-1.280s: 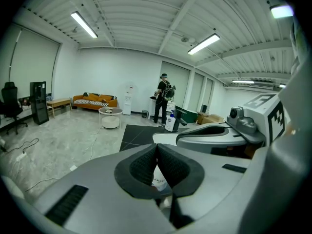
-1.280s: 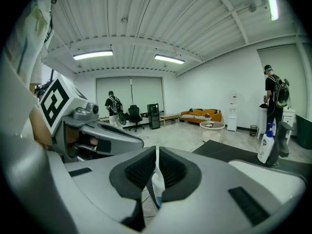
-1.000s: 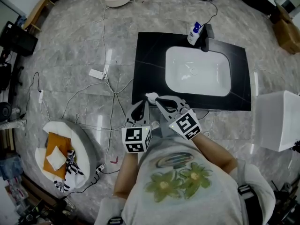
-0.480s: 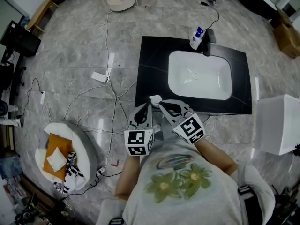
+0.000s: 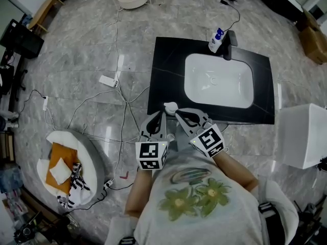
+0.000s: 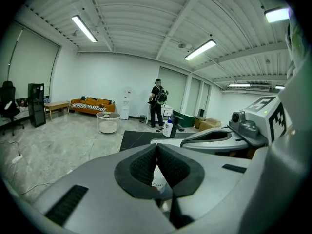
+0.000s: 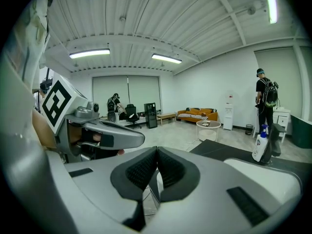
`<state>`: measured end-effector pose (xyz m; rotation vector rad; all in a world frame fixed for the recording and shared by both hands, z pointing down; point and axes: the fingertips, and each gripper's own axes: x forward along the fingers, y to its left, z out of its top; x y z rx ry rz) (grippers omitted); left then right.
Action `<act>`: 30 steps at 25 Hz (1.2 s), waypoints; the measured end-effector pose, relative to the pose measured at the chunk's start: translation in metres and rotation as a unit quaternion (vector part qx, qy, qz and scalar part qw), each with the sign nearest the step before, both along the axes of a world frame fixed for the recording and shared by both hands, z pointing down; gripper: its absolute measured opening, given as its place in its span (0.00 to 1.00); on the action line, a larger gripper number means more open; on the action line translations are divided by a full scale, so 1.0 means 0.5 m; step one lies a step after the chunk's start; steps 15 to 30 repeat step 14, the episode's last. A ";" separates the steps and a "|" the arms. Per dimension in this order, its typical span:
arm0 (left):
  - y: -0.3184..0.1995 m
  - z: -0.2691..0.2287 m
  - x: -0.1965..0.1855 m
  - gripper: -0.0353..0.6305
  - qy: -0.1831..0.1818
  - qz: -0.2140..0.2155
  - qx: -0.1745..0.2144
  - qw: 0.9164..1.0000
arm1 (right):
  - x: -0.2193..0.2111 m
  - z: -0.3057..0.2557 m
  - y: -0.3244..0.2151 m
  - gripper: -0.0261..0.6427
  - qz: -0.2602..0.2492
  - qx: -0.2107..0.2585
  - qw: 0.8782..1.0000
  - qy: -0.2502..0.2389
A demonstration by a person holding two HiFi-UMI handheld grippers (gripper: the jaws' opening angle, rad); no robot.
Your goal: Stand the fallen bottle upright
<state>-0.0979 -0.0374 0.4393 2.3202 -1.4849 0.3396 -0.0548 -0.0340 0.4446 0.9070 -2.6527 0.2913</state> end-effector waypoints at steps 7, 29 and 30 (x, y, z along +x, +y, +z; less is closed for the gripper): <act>0.005 0.010 0.002 0.08 0.001 0.005 -0.004 1.000 | -0.002 0.009 0.002 0.10 0.001 -0.004 1.000 0.003; 0.007 0.017 0.003 0.08 0.004 0.005 -0.009 1.000 | -0.005 0.007 -0.003 0.10 0.004 -0.003 1.000 0.004; 0.007 0.017 0.003 0.08 0.004 0.005 -0.009 1.000 | -0.005 0.007 -0.003 0.10 0.004 -0.003 1.000 0.004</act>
